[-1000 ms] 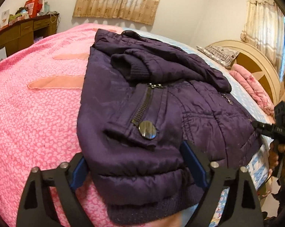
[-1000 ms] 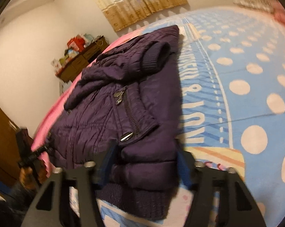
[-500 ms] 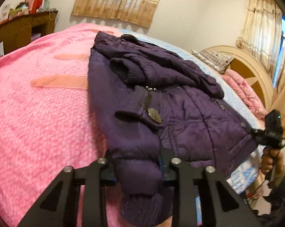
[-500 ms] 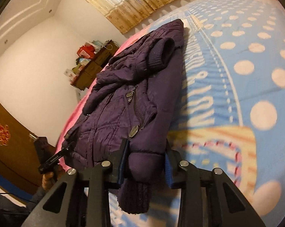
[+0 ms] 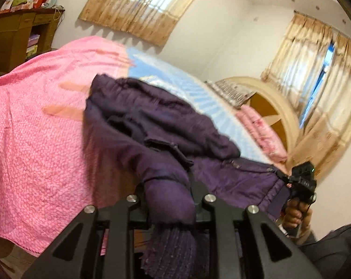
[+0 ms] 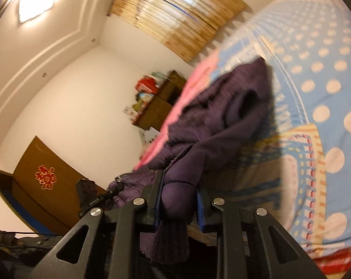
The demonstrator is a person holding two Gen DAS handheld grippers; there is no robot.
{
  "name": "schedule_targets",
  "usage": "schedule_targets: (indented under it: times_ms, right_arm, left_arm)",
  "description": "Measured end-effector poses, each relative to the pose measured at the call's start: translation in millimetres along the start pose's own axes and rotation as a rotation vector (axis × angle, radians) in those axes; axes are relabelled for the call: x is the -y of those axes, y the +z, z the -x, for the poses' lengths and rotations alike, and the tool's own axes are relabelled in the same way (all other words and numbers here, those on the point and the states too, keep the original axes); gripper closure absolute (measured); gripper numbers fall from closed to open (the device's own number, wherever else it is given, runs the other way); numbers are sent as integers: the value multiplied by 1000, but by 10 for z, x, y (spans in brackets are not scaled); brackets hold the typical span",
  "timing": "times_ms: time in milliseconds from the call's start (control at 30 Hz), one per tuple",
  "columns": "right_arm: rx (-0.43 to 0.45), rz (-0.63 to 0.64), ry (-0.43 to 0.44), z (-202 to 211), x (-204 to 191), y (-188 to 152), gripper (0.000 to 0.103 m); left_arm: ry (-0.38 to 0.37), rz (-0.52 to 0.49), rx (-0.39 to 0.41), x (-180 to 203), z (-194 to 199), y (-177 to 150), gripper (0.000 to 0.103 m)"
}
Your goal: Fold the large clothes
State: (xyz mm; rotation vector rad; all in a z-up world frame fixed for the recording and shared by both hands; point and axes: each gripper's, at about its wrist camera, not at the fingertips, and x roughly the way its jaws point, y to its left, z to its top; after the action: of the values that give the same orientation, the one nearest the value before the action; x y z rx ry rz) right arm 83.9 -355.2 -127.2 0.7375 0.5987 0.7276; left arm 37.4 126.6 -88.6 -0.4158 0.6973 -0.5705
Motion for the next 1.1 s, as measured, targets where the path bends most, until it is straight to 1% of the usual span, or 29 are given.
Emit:
schedule_targets:
  times_ms: [67,133,167,233,300,333,367,400,433,500,533,600,633,700,733,767,833,867,900,933,967,1033,1100]
  right_arm:
    - [29,-35,40,24,-42,68,80]
    - [57,-71,71,4,-35,188,80]
    - [68,-90,84,-14,-21,256,80]
    - [86,-125,97,-109,11,486,80]
    - [104,-146,111,-247,21,756,80]
    - [108,-156,113,-333,32,903,80]
    - [118,-163,105,-403,38,1050,81]
    - [125,-181,97,-534,78,1240,81]
    - [128,-194,89,-617,114,1374,81]
    - [134,-220,63,-825,199,1640,81]
    - [129,-230,45,-970,266,1790,81]
    - [128,-260,6,-1188,422,1998,81]
    - [123,-272,-23,-1338,532,2117,81]
    - [118,-297,-67,-1536,726,2237,81]
    - [106,-311,-105,-1666,864,2290,81]
    - [88,-309,-141,-1791,977,2330,81]
    - [60,-336,-196,-1992,1224,2346,81]
    - [34,-315,-241,-2134,1348,2373,81]
    - [22,-302,-274,-2224,1436,2389,81]
    - [13,-307,-296,-2300,1532,2390,81]
    - [-2,-319,-304,-2371,1618,2396,80]
    - [-24,-357,-291,-2455,1784,2423,80]
    - [-43,-374,-287,-2473,1811,2454,76]
  left_arm:
    - [-45,36,12,-16,42,71,81]
    - [-65,71,33,-73,34,158,81]
    - [-81,100,37,-127,3,257,81]
    - [-93,141,49,-215,-57,415,81]
    - [-111,179,70,-297,-168,697,81]
    - [-115,191,78,-291,-210,759,81]
    - [-126,199,86,-316,-296,918,81]
    - [-124,202,90,-332,-354,1013,81]
    - [-113,211,93,-367,-469,1200,81]
    - [-94,221,84,-419,-670,1401,81]
    - [-76,236,72,-484,-839,1564,81]
    - [-47,242,51,-600,-1058,1733,81]
    - [-36,267,37,-690,-1203,1799,81]
    - [-2,280,-6,-895,-1501,1911,81]
    - [12,314,-39,-1031,-1707,1937,81]
    - [20,337,-65,-1119,-1830,1944,81]
    - [63,361,-110,-1284,-2078,1890,80]
    - [76,374,-132,-1370,-2220,1862,79]
    - [98,367,-149,-1425,-2327,1843,78]
    - [111,373,-160,-1464,-2393,1818,77]
    - [106,395,-169,-1506,-2462,1806,75]
    - [120,409,-183,-1516,-2504,1828,74]
    - [123,427,-194,-1475,-2450,1865,72]
